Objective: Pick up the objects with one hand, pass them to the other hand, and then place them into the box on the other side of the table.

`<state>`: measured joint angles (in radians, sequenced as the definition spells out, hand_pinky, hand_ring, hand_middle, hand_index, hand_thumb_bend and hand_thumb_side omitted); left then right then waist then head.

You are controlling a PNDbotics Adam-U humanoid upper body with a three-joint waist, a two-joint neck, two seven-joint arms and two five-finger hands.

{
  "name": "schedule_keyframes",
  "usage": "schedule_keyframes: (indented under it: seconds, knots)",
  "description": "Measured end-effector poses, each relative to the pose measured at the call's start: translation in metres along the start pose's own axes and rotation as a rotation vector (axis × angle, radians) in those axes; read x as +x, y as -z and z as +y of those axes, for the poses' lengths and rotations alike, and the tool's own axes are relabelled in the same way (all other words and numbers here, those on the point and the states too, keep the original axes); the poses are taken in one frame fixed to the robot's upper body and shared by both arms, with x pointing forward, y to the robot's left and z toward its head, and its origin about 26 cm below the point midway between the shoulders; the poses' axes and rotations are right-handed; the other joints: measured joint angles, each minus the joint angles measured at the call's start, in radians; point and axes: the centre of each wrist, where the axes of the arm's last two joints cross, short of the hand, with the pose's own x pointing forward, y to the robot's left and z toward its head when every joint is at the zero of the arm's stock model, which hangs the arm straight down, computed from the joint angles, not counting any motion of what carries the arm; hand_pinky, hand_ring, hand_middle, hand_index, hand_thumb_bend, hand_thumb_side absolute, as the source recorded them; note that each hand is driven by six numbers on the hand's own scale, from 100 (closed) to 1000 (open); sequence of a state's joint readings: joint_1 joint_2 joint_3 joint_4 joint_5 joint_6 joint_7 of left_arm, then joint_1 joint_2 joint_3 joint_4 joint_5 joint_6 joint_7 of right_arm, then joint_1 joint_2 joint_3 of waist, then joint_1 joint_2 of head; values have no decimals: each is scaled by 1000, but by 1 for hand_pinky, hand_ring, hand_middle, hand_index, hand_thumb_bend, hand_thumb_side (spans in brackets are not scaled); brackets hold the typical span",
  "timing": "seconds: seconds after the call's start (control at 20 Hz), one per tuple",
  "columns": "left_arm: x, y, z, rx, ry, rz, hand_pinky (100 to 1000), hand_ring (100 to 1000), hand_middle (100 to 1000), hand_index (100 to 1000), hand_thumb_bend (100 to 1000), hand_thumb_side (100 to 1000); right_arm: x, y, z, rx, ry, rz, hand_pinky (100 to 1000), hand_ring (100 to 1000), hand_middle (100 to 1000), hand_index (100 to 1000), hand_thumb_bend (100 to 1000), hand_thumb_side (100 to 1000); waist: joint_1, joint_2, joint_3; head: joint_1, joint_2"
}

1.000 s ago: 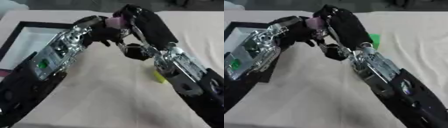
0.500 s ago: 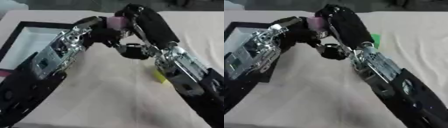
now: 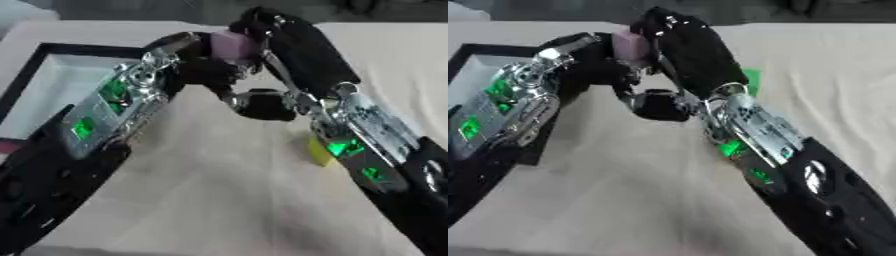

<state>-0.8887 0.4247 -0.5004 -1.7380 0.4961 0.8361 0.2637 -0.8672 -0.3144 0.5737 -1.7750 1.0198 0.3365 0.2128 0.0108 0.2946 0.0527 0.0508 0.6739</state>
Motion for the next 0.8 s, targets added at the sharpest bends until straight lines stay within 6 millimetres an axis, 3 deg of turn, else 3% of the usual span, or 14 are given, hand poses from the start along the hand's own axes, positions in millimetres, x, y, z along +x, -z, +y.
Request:
schedule_keyframes:
  seconds: [0.2,0.55,0.8]
  knots:
    - [0,0,1,1,3,4,643,612,501,584,100,222,-2,-1,-1,9,-19,9,807,812,836,863,483,557,0,0,-1,1,0]
    - [-1,-1,2,-15,8,20,645,613,497,588,100,194,-1,-1,-3,39,-97,4,801,787,798,854,632,335,0,0,-3,1,0]
    - [0,-2,2,-27,10,26,646,613,495,588,100,174,-2,-2,-6,60,-135,12,795,777,792,866,624,357,0,0,-3,4,0]
